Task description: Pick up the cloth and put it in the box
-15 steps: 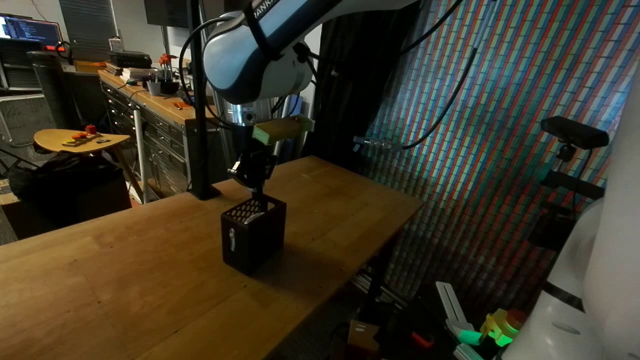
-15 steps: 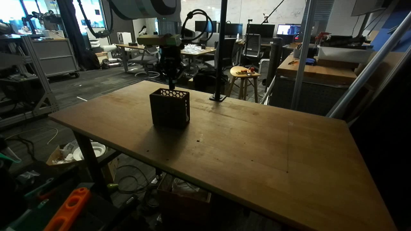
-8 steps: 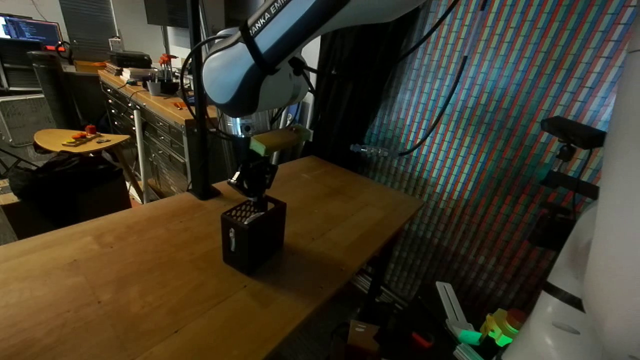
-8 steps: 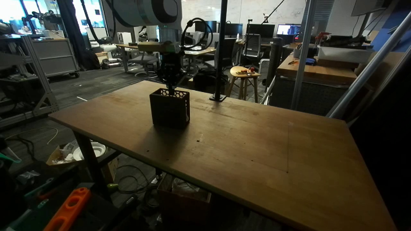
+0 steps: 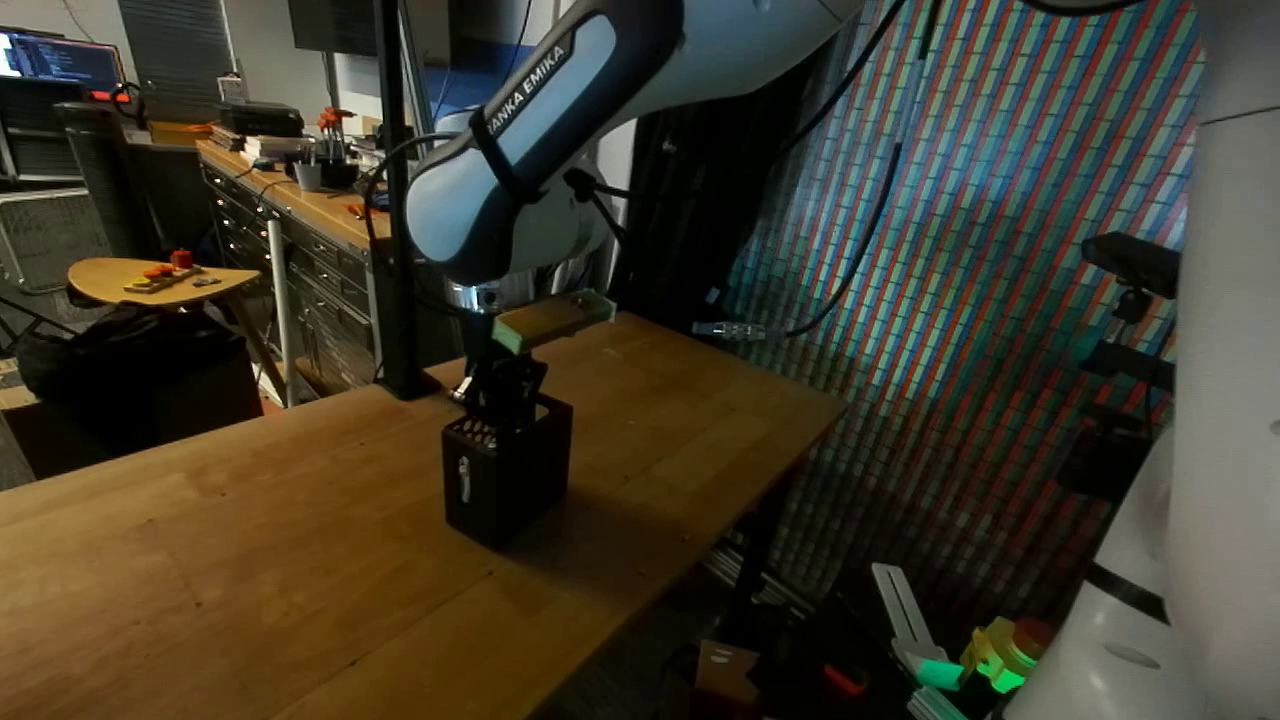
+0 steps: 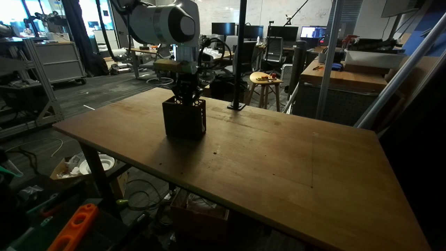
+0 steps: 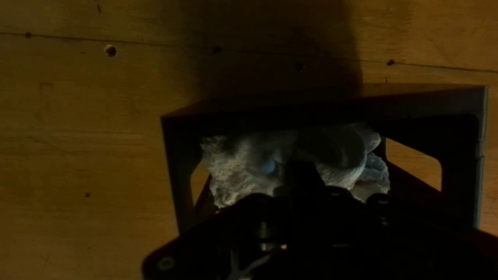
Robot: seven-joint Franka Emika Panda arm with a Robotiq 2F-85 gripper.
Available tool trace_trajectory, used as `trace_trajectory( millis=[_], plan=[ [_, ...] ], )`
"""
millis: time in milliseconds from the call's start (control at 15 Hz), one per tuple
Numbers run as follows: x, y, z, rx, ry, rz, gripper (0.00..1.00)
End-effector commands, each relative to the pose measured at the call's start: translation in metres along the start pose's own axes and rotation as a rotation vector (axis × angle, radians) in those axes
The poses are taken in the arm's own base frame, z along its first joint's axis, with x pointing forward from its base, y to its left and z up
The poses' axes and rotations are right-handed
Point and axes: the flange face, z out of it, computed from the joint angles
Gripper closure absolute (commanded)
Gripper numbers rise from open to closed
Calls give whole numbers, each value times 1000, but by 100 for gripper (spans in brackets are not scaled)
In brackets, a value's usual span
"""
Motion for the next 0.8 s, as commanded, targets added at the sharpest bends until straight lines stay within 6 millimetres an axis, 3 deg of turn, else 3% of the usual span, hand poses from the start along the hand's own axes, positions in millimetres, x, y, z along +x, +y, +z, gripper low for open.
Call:
trace_trajectory(
  millis=[0,200,533,733],
  plan=[
    [3,-1,25,53,23,17,100],
    [1,-1,52,83,31,40,100],
    [1,-3,74,98,77,49,100],
    [-8,-7,71,117,86,67,100]
  ],
)
